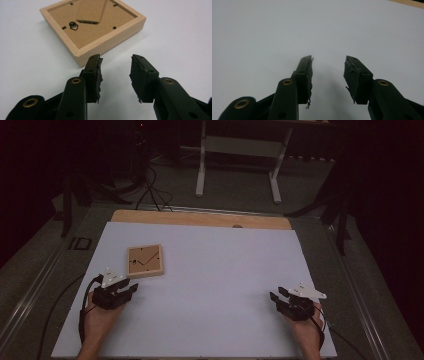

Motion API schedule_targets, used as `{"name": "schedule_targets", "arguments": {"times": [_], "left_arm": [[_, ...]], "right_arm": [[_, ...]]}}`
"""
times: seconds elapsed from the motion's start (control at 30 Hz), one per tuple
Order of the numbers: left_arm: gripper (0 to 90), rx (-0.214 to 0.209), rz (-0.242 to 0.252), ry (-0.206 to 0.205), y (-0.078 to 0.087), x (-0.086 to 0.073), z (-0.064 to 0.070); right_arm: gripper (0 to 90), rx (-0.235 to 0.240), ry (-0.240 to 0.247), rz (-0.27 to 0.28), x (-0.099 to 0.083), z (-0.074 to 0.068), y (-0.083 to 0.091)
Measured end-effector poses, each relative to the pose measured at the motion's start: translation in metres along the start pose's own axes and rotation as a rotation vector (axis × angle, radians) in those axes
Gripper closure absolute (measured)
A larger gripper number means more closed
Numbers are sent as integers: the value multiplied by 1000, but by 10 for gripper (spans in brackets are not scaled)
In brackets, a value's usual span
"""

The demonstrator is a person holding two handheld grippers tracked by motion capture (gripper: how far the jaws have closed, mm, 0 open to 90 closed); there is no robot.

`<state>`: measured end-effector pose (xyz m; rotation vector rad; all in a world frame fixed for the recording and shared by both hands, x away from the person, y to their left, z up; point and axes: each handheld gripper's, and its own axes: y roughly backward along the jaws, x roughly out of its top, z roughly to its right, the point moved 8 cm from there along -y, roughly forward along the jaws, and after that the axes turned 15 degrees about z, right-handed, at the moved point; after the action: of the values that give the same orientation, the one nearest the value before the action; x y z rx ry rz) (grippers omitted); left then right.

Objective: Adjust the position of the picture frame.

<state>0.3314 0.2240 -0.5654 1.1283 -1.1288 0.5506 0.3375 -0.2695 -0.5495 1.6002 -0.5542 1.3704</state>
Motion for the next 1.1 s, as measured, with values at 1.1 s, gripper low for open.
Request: {"name": "schedule_targets", "arguments": {"times": [1.1], "left_arm": [[896,-70,24,-27,-10,36,17]], "right_arm": [[536,12,18,-8,-2,-8,-3]]}}
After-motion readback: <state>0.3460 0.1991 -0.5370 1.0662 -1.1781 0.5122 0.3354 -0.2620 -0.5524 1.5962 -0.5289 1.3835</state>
